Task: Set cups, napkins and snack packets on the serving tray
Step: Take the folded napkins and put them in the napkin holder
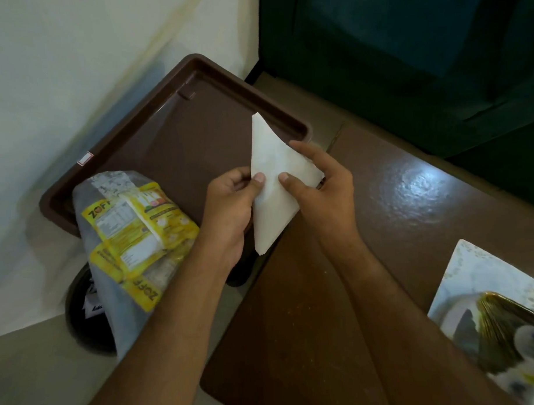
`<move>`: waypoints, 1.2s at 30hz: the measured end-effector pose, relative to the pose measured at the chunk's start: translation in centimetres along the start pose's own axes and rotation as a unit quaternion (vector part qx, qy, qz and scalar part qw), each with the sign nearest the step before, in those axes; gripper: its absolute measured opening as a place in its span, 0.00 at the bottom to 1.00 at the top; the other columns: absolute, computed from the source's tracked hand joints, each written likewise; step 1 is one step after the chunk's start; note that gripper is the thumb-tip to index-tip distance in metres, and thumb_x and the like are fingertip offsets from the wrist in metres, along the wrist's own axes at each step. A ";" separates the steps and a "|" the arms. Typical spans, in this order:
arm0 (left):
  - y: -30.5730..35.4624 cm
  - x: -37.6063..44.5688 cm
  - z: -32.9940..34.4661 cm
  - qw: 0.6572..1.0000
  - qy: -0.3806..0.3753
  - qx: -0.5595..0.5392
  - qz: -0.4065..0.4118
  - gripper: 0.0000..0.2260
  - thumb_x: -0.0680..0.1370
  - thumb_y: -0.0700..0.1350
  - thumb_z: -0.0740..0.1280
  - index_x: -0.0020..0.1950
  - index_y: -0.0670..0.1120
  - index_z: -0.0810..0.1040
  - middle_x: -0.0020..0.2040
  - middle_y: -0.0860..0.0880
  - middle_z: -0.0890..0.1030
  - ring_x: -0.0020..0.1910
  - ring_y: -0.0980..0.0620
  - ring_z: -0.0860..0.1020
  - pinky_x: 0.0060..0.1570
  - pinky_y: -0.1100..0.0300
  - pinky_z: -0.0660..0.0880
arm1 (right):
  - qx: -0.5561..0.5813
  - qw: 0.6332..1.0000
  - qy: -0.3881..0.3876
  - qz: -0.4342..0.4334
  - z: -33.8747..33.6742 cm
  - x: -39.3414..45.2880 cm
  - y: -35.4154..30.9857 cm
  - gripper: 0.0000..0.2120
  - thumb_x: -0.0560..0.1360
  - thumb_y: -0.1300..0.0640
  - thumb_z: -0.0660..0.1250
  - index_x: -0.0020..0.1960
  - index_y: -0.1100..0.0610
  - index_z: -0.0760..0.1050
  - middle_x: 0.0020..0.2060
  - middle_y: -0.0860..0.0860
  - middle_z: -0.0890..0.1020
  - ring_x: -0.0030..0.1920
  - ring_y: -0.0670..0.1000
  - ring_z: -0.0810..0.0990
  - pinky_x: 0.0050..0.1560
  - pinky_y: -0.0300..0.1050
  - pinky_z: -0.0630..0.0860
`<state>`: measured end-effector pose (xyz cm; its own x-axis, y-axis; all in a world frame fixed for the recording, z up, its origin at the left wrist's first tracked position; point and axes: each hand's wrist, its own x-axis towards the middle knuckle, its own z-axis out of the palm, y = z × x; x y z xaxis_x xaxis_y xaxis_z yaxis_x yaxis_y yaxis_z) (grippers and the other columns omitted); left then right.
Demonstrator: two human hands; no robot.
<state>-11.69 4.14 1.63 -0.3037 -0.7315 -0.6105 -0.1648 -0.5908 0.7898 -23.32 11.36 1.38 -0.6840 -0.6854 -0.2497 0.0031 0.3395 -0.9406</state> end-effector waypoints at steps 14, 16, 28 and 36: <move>-5.7 -9.9 12.5 0.991 -0.109 0.072 0.039 0.12 0.82 0.36 0.69 0.59 0.52 0.83 0.61 0.54 0.84 0.59 0.53 0.84 0.51 0.56 0.85 | -0.037 0.998 0.031 -0.040 -16.8 -7.4 3.2 0.21 0.76 0.59 0.77 0.68 0.49 0.82 0.57 0.46 0.81 0.59 0.46 0.80 0.58 0.48 0.84; -7.1 -11.8 15.2 0.987 -0.138 0.067 0.039 0.16 0.81 0.34 0.68 0.60 0.54 0.83 0.58 0.57 0.85 0.57 0.55 0.84 0.49 0.59 0.84 | -0.052 0.997 0.039 -0.043 -20.2 -8.6 4.0 0.23 0.76 0.60 0.77 0.69 0.48 0.81 0.58 0.46 0.80 0.59 0.47 0.80 0.58 0.48 0.83; -16.7 -23.5 31.8 0.963 -0.266 0.048 -0.019 0.26 0.80 0.25 0.64 0.71 0.50 0.78 0.66 0.51 0.83 0.65 0.50 0.83 0.56 0.53 0.84 | -0.116 0.978 0.171 0.014 -40.0 -18.5 8.5 0.24 0.74 0.60 0.79 0.68 0.48 0.81 0.64 0.45 0.82 0.60 0.44 0.77 0.65 0.47 0.79; -21.5 -29.3 39.9 0.945 -0.315 0.081 -0.035 0.28 0.80 0.25 0.65 0.72 0.52 0.78 0.65 0.52 0.84 0.65 0.49 0.83 0.57 0.53 0.83 | -0.132 0.965 0.223 0.045 -49.4 -23.4 11.1 0.26 0.72 0.64 0.78 0.69 0.52 0.80 0.65 0.49 0.82 0.61 0.44 0.76 0.63 0.58 0.82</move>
<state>-36.67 51.85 4.86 -0.7771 -0.3139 -0.5456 -0.3314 -0.5329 0.7786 -43.27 63.02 8.13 -0.9353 -0.3213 -0.1481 -0.0693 0.5769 -0.8138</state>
